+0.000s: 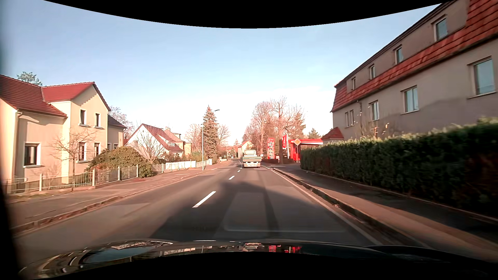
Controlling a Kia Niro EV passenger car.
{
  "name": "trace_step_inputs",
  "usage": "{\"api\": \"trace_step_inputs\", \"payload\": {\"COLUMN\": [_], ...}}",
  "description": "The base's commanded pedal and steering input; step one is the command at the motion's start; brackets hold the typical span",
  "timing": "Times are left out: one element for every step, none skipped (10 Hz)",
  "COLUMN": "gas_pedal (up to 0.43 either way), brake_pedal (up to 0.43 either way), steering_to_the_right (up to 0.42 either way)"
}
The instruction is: Follow the waypoints while adhering to traffic rules and regulations
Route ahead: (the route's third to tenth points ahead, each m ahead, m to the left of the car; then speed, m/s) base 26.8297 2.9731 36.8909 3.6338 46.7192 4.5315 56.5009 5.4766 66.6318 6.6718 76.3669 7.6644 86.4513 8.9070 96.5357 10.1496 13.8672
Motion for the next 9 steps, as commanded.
{"api": "trace_step_inputs", "payload": {"gas_pedal": [0.079,0.079,0.079,0.079,0.079,0.079,0.079,0.079,0.079], "brake_pedal": [0.000,0.000,0.000,0.000,0.000,0.000,0.000,0.000,0.000], "steering_to_the_right": [-0.013,-0.013,-0.013,-0.013,-0.013,-0.013,-0.013,-0.013,-0.013]}}
